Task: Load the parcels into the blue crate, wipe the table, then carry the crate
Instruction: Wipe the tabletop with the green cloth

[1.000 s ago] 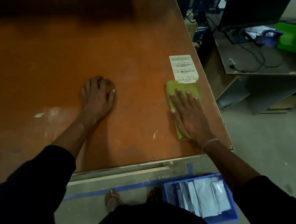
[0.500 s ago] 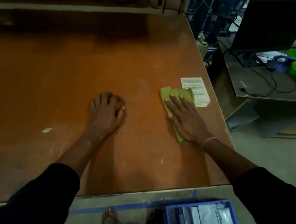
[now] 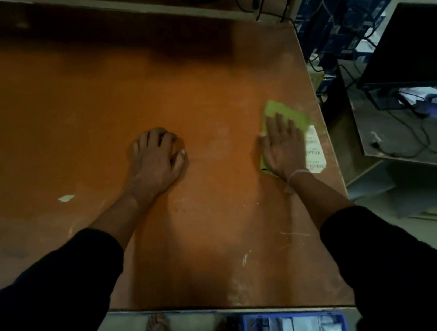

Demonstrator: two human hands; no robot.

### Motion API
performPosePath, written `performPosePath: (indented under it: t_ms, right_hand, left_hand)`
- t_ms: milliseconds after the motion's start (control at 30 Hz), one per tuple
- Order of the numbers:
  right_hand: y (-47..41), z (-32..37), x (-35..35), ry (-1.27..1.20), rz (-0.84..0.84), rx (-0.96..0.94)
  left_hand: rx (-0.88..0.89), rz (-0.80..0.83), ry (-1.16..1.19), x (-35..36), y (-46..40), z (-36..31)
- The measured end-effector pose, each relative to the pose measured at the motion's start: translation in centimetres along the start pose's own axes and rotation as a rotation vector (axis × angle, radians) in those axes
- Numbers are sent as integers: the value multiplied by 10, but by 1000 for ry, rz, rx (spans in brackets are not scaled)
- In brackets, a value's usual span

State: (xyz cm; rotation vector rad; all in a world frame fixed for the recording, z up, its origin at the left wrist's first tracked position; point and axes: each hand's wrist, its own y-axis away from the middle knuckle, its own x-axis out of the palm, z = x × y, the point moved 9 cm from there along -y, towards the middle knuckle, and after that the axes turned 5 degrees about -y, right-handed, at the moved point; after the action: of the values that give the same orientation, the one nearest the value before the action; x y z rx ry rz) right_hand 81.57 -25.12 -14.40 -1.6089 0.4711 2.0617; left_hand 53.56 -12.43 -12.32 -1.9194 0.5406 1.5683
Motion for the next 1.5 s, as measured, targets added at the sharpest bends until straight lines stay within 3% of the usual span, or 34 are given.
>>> performPosePath:
  t_ms: [67, 100, 233, 267, 400, 600, 667, 800, 867, 967, 1000, 1133, 1167, 1267, 1300, 1433, 1500]
  right_hand:
    - [-6, 34, 3, -20, 65, -298]
    - [-13, 37, 3, -27, 76, -348]
    - [-57, 10, 6, -6, 11, 39]
    - [-63, 21, 10, 9, 14, 28]
    - [-80, 75, 20, 15, 103, -366]
    - [-142, 54, 17, 17, 9, 33]
    - [-152, 74, 24, 28, 42, -28]
    - [-154, 102, 35, 73, 167, -438]
    - [-166, 85, 28, 97, 102, -361]
    - [-173, 70, 23, 61, 32, -53]
    - [-167, 83, 26, 60, 46, -84]
    - [-130, 114, 35, 49, 154, -528]
    - [-129, 103, 31, 43, 132, -510]
    - [-127, 61, 24, 20, 57, -142]
    - [-118, 66, 26, 39, 56, -132]
    - [-70, 95, 29, 48, 134, -498]
    - [-71, 72, 20, 52, 78, -348]
  left_hand:
    - [4, -4, -3, 0, 0, 0]
    - [3, -7, -9, 1, -1, 2]
    - [-4, -5, -17, 1, -2, 2]
    - [0, -6, -16, 1, -1, 2]
    - [8, -26, -20, 1, -1, 2]
    - [6, -44, -35, 4, -4, 3]
    - [7, -48, -32, 4, -4, 4]
    - [9, -49, -10, 4, -4, 6]
    - [1, -49, -11, 4, -4, 7]
    - [1, -40, -17, 5, -5, 6]
    - [4, -39, -20, 5, -4, 7]
    - [13, -42, -13, 5, -3, 6]
    - [11, -41, -14, 4, -2, 6]
    - [-1, -31, -15, 2, -1, 5]
    - [-7, -31, -12, 2, 0, 5]
    - [2, -28, -2, 1, 1, 5]
    - [5, -21, -1, 1, 2, 4]
